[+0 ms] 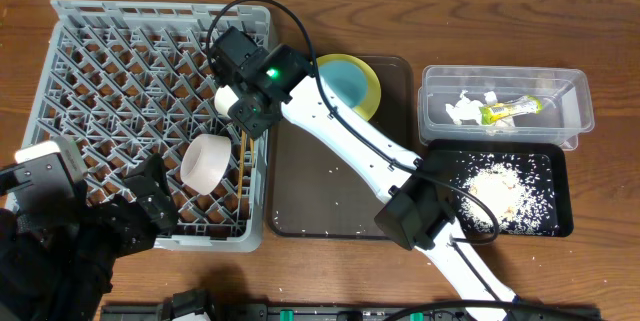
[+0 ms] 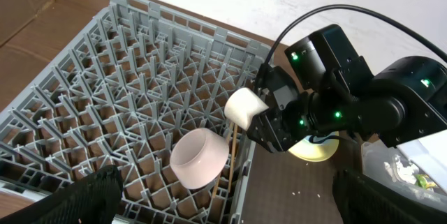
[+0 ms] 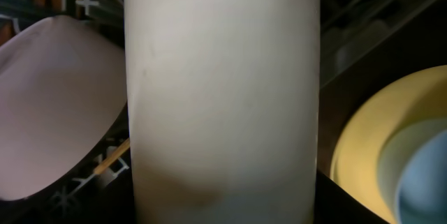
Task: Sort waste into correct bins and load items into the dishwasher
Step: 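Lower the white cup into the rack and release it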
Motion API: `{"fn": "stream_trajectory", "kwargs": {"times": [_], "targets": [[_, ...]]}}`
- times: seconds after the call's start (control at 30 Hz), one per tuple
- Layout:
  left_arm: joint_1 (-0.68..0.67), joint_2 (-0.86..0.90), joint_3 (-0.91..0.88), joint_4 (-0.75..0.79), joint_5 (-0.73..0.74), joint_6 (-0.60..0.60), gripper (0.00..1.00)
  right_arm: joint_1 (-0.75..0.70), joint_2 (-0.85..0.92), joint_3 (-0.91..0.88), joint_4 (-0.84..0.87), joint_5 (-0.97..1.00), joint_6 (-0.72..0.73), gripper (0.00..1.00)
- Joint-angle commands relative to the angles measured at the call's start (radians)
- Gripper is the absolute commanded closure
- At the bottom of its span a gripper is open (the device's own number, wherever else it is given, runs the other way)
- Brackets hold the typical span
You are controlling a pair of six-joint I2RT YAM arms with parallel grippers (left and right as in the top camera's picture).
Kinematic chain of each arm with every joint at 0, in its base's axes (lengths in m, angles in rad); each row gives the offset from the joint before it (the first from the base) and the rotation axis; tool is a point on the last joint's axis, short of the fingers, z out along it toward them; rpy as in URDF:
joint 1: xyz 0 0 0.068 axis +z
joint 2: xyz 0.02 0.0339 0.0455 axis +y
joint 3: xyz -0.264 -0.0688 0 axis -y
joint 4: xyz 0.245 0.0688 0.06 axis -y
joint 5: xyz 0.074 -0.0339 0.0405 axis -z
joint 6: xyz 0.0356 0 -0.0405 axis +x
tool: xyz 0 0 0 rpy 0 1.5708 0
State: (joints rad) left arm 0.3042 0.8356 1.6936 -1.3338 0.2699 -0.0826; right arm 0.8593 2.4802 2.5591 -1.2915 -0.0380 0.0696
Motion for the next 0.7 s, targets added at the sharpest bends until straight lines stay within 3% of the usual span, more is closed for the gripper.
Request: {"fn": "stream_trajectory", "kwargs": {"times": [0.0,0.17,0.43,0.6,0.67], "targets": [[0.002,0.000,0.005,0.003,-0.006,-0.009,0.03,-0.001,0.007,0.021,0.007,0.075,-0.016,0.89],[0.002,0.000,0.005,0.003,-0.006,-0.009,0.03,-0.005,0.010,0.001,0.025,0.075,-0.016,0.88],[0.002,0.000,0.005,0.003,-0.006,-0.009,0.03,-0.002,0.010,-0.003,0.069,0.075,-0.034,0.78],[0.002,0.000,0.005,0.003,-0.006,-0.009,0.03,-0.002,0.010,-0.003,0.078,0.075,-0.050,0.46],[0.002,0.000,0.005,0.003,-0.006,-0.009,0.03,-0.002,0.009,-0.003,0.090,0.075,-0.060,0.43]]}}
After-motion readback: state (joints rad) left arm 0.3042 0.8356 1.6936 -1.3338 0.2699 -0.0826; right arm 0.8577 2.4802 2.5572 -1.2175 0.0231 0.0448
